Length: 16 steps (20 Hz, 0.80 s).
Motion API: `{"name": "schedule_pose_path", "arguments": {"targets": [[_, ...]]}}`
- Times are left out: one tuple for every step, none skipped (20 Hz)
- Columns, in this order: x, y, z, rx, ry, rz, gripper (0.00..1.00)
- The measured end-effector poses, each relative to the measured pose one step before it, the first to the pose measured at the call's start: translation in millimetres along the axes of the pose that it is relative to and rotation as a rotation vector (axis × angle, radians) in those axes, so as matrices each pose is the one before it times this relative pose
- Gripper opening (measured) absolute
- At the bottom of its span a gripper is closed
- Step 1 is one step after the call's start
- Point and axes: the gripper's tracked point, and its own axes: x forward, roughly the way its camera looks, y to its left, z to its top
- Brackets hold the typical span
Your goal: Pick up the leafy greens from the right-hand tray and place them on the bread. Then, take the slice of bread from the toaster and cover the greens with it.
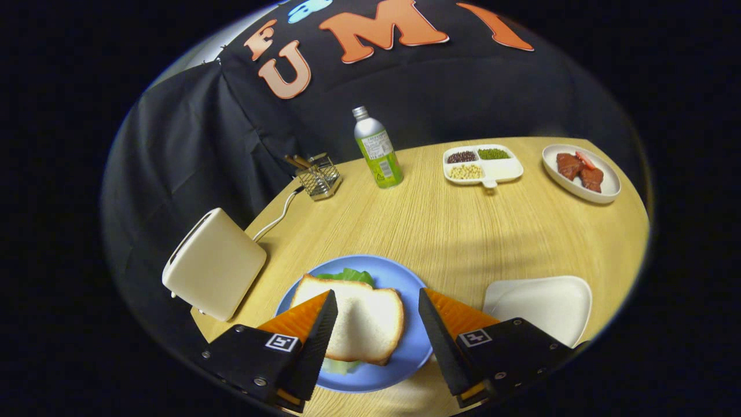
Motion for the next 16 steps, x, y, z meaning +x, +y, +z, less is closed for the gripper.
{"name": "schedule_pose_path", "arguments": {"targets": [[-8.51,-1.70,11.62,-0.02350,-0.04109,-0.01863,0.86],[-8.89,-2.31,12.61,-0.02180,-0.04118,-0.01594,0.87],[-9.77,-0.80,12.32,-0.01758,-0.03923,-0.01483,0.87],[-10.53,0.16,12.29,-0.01646,-0.03968,-0.01044,0.88],[-10.44,-0.86,12.80,-0.01924,-0.03784,-0.01178,0.88],[-10.12,-1.15,12.16,-0.01980,-0.03564,-0.01122,0.89],[-10.31,-0.09,11.73,-0.01784,-0.03636,-0.01012,0.89],[-10.75,-0.53,12.24,-0.01700,-0.03564,-0.00986,0.91],[-10.24,-0.64,11.42,-0.01835,-0.03434,-0.00729,0.93],[-8.87,-2.13,11.85,-0.01264,-0.03432,-0.01265,0.95],[-9.89,-0.64,11.81,-0.01437,-0.03385,-0.00765,0.96],[-9.40,-1.65,10.91,-0.01107,-0.03086,-0.01440,0.97],[-8.72,-1.81,10.30,-0.01342,-0.03143,-0.01089,0.97],[-8.51,-3.33,10.59,-0.01064,-0.02994,-0.01817,0.97],[-8.51,-2.95,9.78,-0.00971,-0.02920,-0.01253,0.97],[-7.58,-3.16,10.24,-0.00517,-0.02681,-0.01712,0.97]]}}
